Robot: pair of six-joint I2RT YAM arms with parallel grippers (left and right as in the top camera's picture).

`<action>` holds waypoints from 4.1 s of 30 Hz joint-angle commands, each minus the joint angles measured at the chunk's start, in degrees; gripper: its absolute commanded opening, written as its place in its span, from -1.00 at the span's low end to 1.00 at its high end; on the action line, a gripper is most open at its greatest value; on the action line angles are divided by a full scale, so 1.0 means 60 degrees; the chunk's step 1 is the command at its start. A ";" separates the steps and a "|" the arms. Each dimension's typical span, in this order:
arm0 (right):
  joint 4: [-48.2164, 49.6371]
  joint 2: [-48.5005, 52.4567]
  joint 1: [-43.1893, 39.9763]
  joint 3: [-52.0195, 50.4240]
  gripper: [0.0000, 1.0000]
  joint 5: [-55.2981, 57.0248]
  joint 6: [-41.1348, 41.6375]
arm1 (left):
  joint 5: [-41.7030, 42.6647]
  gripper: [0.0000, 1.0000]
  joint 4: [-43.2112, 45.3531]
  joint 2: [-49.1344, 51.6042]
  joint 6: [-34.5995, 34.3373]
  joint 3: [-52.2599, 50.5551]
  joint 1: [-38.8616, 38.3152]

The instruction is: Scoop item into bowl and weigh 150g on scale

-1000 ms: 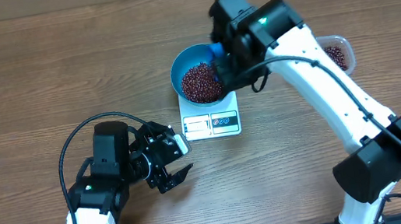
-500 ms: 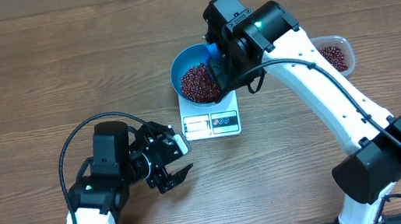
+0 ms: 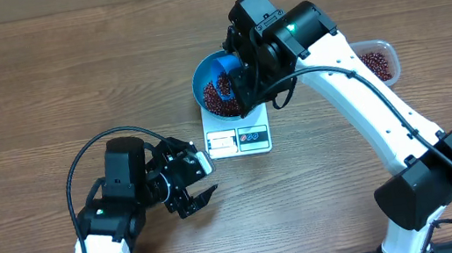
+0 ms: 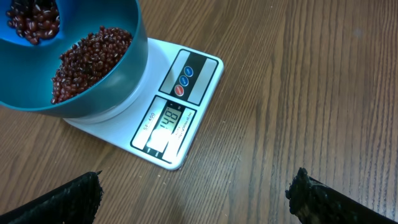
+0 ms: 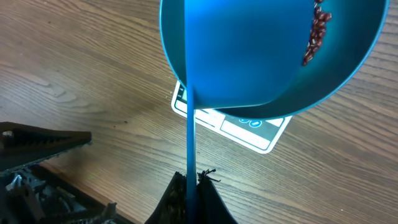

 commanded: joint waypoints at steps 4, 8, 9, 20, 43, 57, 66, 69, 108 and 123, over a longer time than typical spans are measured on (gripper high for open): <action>0.0004 -0.0335 -0.0142 0.0284 -0.93 -0.0146 0.0033 | 0.0153 0.99 0.0004 0.0073 0.0178 -0.0040 0.0040; 0.0004 -0.0335 -0.0255 0.0284 -0.93 -0.0146 0.0033 | 0.0153 0.99 0.0004 0.0073 0.0178 -0.0040 0.0040; 0.0007 -0.0335 -0.0288 0.0284 -0.92 -0.0146 0.0033 | 0.0153 0.99 0.0004 0.0073 0.0178 -0.0040 0.0040; 0.0015 -0.0335 -0.0579 0.0284 -0.93 -0.0142 0.0025 | 0.0153 0.99 0.0004 0.0073 0.0178 -0.0040 0.0040; 0.0022 -0.0335 -0.0579 0.0284 -0.93 -0.0138 0.0029 | 0.0153 0.99 0.0004 0.0073 0.0178 -0.0040 0.0040; 0.0015 -0.0335 -0.0579 0.0284 -0.92 0.0302 0.0138 | 0.0153 0.99 0.0004 0.0073 0.0178 -0.0040 0.0040; 0.0011 -0.0335 -0.0579 0.0284 -0.92 0.0470 0.0459 | 0.0153 0.99 0.0004 0.0073 0.0178 -0.0040 0.0040; 0.0022 -0.0335 -0.0572 0.0284 -0.93 0.0652 0.0423 | 0.0153 0.99 0.0004 0.0073 0.0178 -0.0040 0.0040; 0.0160 -0.0335 -0.0572 0.0284 -0.93 0.0408 0.0386 | 0.0153 0.99 0.0004 0.0073 0.0178 -0.0040 0.0040; 0.0160 -0.0335 -0.0572 0.0284 -0.93 0.0576 0.0390 | 0.0153 0.99 0.0004 0.0073 0.0178 -0.0040 0.0040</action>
